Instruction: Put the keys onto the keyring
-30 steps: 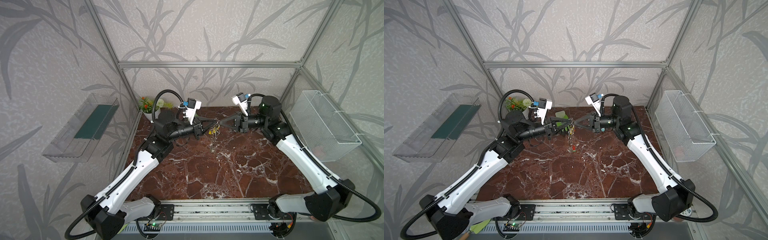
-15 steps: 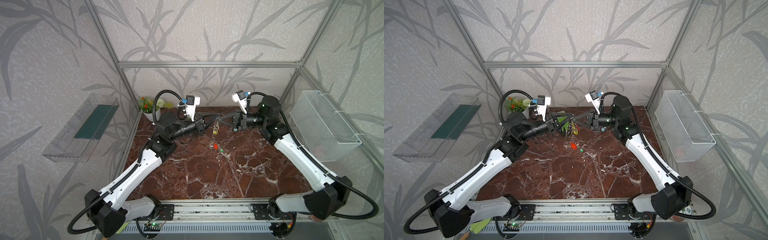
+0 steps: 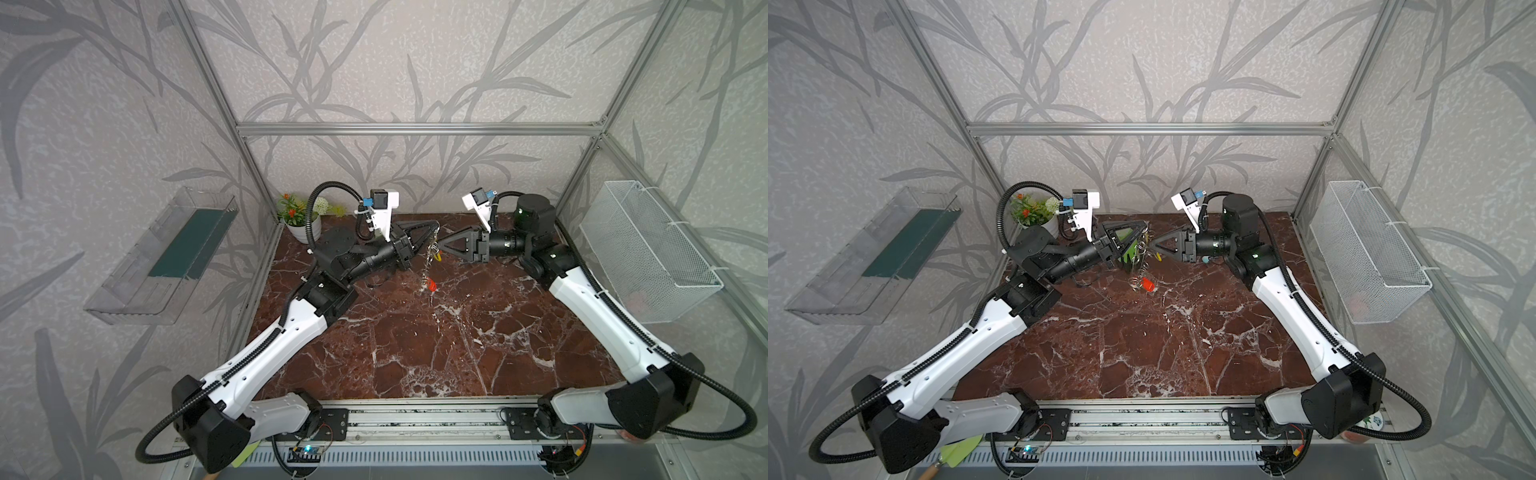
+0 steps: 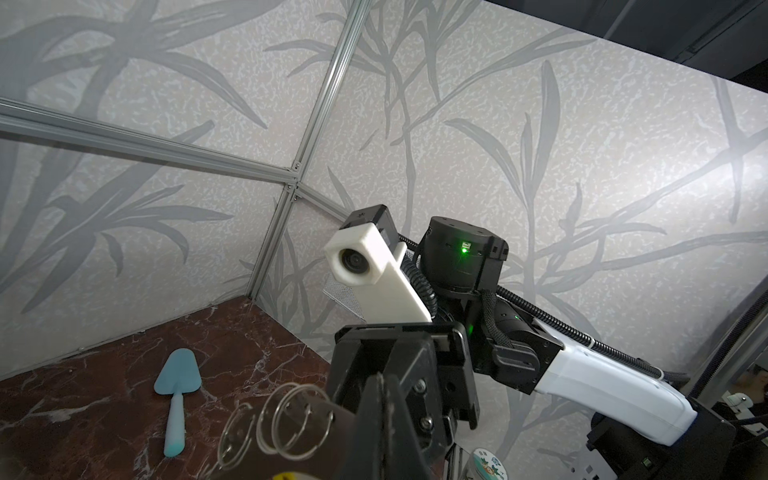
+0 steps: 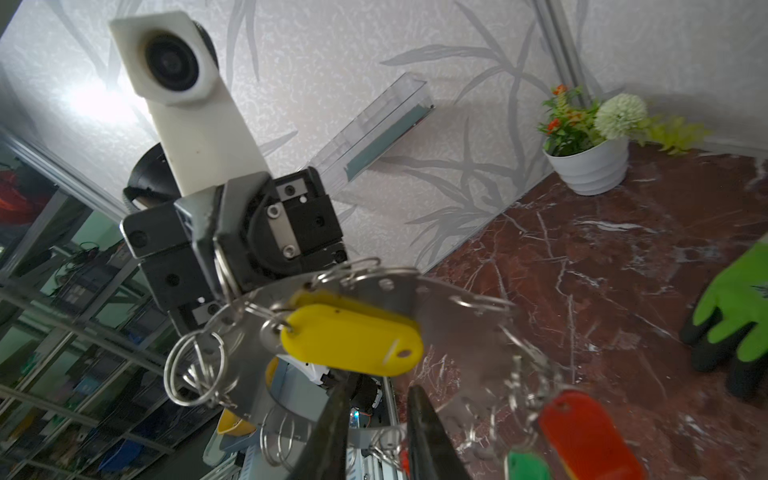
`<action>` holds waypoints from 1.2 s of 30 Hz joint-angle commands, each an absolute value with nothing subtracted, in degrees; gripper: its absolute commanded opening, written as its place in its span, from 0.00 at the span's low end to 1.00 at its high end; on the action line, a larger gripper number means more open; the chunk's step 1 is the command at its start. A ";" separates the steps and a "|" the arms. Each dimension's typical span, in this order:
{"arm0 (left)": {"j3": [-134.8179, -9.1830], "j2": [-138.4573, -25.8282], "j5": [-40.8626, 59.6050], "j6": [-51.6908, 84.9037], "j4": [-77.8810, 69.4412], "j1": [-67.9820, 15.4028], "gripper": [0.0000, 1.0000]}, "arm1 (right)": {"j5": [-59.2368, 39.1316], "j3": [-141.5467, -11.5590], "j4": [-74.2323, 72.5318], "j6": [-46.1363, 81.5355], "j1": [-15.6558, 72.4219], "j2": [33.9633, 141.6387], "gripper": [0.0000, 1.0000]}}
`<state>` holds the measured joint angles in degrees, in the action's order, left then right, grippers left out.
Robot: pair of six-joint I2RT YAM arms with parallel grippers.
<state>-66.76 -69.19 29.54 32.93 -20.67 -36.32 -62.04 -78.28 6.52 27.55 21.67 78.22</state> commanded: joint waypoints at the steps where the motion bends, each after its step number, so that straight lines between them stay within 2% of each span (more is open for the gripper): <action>1: -66.05 -67.15 28.21 32.04 -22.24 -36.39 0.00 | -59.02 -81.51 9.45 25.61 20.40 73.59 0.29; 6: -66.01 -67.60 28.79 32.84 -22.44 -36.37 0.00 | -58.93 -84.20 9.90 25.67 20.27 72.26 0.38; 10: -66.01 -67.67 29.08 33.58 -22.85 -36.32 0.00 | -60.25 -85.28 7.84 25.49 23.43 72.79 0.44; 13: -66.05 -67.50 29.23 33.71 -22.85 -36.36 0.00 | -59.94 -86.46 10.09 23.15 24.98 74.27 0.44; 30: -65.90 -67.09 29.90 34.50 -23.19 -36.47 0.00 | -60.20 -87.28 7.54 23.33 25.75 78.58 0.37; 36: -66.44 -67.63 30.16 34.23 -22.71 -36.64 0.00 | -60.74 -86.24 4.53 25.36 27.19 79.23 0.26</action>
